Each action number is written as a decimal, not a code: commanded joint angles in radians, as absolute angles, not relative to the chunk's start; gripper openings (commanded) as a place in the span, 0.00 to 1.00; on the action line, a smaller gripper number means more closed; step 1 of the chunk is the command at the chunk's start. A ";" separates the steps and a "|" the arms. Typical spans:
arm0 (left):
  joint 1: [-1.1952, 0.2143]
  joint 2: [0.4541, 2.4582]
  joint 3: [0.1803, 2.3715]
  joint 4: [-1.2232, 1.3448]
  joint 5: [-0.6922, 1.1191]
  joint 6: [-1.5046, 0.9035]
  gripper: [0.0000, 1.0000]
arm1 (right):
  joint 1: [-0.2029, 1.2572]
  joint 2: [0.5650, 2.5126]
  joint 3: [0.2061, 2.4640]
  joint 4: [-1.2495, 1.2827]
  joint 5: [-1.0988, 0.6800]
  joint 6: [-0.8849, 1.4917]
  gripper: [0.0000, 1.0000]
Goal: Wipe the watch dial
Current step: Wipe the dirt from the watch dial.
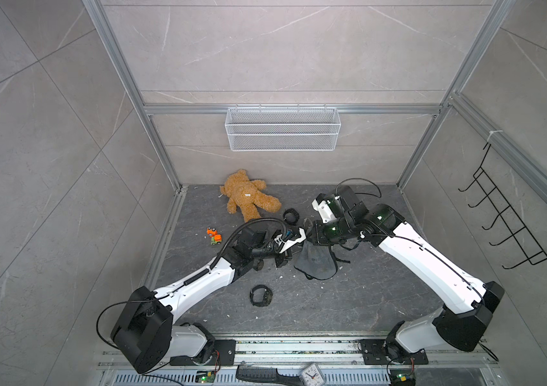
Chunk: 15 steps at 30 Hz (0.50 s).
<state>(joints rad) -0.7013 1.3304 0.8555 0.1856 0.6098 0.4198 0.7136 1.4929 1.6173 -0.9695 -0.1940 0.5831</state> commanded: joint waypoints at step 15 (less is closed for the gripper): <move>-0.724 1.288 0.846 0.530 0.697 0.358 0.00 | 0.741 1.545 1.525 -0.869 -0.068 0.657 0.00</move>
<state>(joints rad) -0.7010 1.3319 0.8055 0.2474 0.5552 0.3782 0.7319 1.4902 1.5391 -0.8917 -0.1200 0.6300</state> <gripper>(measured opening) 0.067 0.066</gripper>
